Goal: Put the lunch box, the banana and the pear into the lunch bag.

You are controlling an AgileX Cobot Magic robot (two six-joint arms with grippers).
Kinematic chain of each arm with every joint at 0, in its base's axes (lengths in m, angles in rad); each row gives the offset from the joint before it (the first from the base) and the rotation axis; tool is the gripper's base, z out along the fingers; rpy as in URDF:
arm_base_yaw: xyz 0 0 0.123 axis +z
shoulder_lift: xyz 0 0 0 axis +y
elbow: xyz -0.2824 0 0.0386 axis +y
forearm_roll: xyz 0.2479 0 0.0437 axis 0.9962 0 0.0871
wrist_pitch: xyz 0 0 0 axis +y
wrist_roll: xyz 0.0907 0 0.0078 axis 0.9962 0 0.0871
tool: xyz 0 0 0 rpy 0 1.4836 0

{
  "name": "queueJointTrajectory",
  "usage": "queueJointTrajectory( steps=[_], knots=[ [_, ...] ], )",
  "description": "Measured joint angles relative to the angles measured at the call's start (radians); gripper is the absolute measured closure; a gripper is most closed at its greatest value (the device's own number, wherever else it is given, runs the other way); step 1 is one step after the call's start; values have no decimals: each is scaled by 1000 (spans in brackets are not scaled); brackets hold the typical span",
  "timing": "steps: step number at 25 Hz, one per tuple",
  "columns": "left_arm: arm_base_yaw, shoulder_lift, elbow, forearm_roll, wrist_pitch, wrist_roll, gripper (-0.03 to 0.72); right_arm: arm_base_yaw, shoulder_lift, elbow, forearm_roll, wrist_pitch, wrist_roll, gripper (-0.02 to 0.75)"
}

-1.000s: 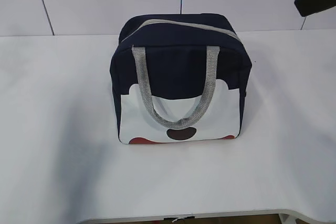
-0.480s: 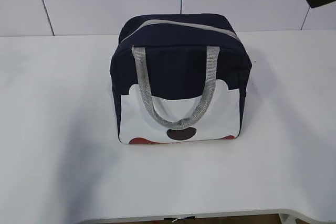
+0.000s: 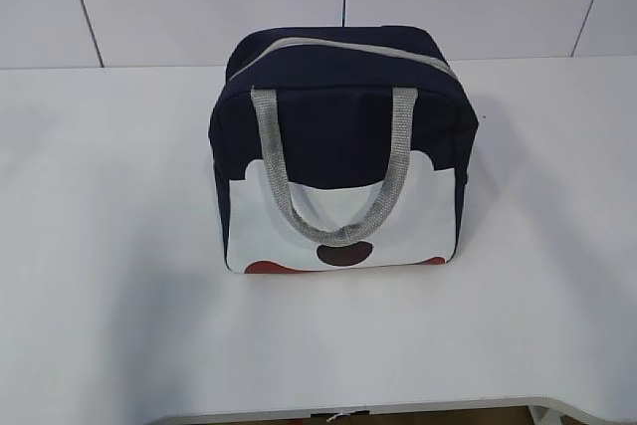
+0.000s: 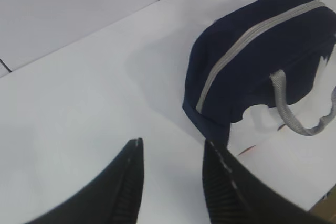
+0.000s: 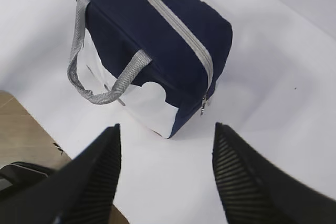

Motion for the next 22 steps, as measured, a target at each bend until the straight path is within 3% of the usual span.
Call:
queueJointTrajectory(
  steps=[7, 17, 22],
  knots=[
    [0, -36, 0, 24, 82, -95, 414, 0, -84, 0, -11, 3, 7, 274],
    [0, -134, 0, 233, 120, -191, 414, 2, -148, 0, -13, 7, 33, 274],
    [0, -215, 2, 275, 124, -204, 414, 43, -170, 0, -35, 9, 47, 274]
  ],
)
